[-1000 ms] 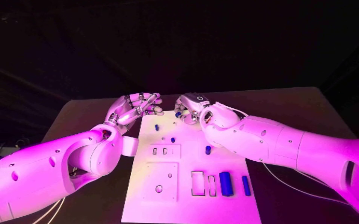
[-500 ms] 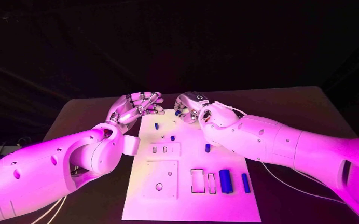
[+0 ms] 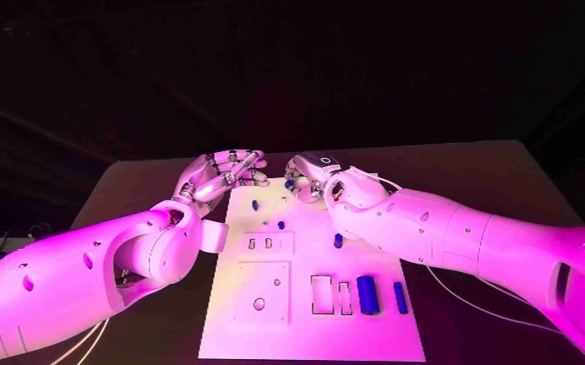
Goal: Assemble the parts on the task board
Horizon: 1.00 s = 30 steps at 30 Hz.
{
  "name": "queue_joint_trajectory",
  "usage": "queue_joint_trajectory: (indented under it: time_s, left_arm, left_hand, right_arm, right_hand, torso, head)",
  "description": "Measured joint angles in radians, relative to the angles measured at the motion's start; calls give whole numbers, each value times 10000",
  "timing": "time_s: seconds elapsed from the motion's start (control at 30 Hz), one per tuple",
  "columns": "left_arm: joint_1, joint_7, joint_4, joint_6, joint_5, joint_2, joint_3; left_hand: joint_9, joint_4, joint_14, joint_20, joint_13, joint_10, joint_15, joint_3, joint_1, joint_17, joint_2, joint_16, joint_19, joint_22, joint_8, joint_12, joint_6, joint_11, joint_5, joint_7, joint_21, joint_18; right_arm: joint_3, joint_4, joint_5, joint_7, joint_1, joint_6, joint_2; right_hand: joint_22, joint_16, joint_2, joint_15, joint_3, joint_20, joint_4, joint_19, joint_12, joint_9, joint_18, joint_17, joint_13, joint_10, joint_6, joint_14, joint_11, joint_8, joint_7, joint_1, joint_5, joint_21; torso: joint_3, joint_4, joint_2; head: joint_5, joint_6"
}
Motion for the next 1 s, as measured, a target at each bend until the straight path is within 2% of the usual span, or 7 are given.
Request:
queue_joint_trajectory:
  time_s: [0.47, 1.0]
  left_arm:
    - [2, -18, -9, 25, 0, -4, 0]
    - [2, -21, -36, 27, 0, -2, 0]
  left_hand:
    - [-2, 0, 0, 0, 0, 0, 0, 0, 0, 7, 0, 0, 0, -1, 0, 0, 0, 0, 0, 0, 0, 0]
    - [-3, 0, -36, 35, 1, 36, 36, -1, -30, 27, -31, 43, -34, 7, 0, -36, 0, 35, 0, 0, 0, 0]
  right_arm:
    - [-10, 68, 103, 25, -15, -43, -31]
    - [-14, 118, 166, 9, -22, -544, -50]
  right_hand:
    - [-54, -35, 1, 19, 0, 20, 0, -78, 0, 13, 0, -78, -39, -78, -48, -19, 33, -54, 6, 1, -2, -74]
    - [-64, -35, 2, 19, 27, 21, 26, -76, 0, 30, 1, -118, -38, -76, -47, -19, 35, -54, 6, 2, -2, -74]
  torso:
    - [12, 1, 12]
    - [16, 5, 21]
  head:
    - [0, -1]
    - [29, -17]
